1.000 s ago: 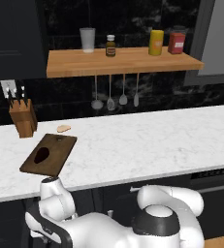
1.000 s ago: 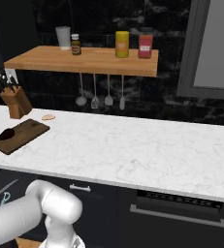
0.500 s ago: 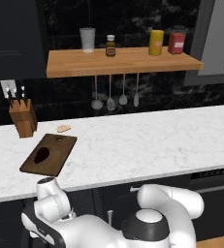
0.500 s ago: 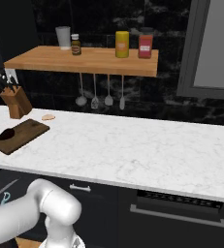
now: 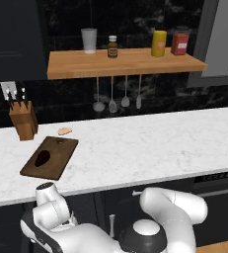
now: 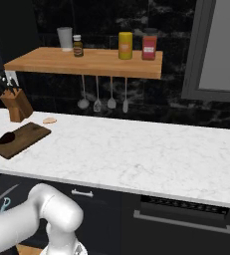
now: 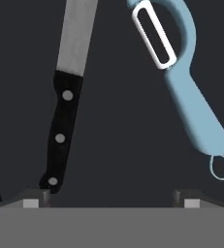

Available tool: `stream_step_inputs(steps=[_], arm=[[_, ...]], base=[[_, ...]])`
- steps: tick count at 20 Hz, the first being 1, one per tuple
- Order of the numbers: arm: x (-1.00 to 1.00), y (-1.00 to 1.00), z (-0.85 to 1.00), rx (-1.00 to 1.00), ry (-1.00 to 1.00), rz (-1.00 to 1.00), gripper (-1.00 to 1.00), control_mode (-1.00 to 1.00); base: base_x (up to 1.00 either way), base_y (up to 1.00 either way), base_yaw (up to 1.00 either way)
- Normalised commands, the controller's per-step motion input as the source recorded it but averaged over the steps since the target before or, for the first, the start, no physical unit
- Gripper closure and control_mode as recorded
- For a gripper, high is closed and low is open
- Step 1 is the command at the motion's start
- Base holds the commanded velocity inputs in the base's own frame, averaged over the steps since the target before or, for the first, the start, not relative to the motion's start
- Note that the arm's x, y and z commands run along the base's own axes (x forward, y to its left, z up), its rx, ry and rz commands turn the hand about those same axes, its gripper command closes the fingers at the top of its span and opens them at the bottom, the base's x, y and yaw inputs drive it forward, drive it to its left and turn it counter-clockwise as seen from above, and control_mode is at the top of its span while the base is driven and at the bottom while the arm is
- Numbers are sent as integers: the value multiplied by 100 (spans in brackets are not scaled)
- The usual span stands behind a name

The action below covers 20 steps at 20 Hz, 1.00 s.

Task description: Place the appropriate cutting tool for cutting the avocado skin on the cutting board.

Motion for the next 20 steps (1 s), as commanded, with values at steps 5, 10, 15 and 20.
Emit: stream_step_inputs(steps=[5, 10, 15, 20], arm=[[30, 0, -12, 0, -7, -1, -100, -100], [24, 0, -19, 0, -9, 0, -100, -100], [2, 12, -36, 0, -4, 0, -100, -100], [0, 14, -23, 0, 0, 0, -100, -100]], base=[[0, 0, 0], [0, 0, 0], [0, 0, 0], [0, 0, 0]])
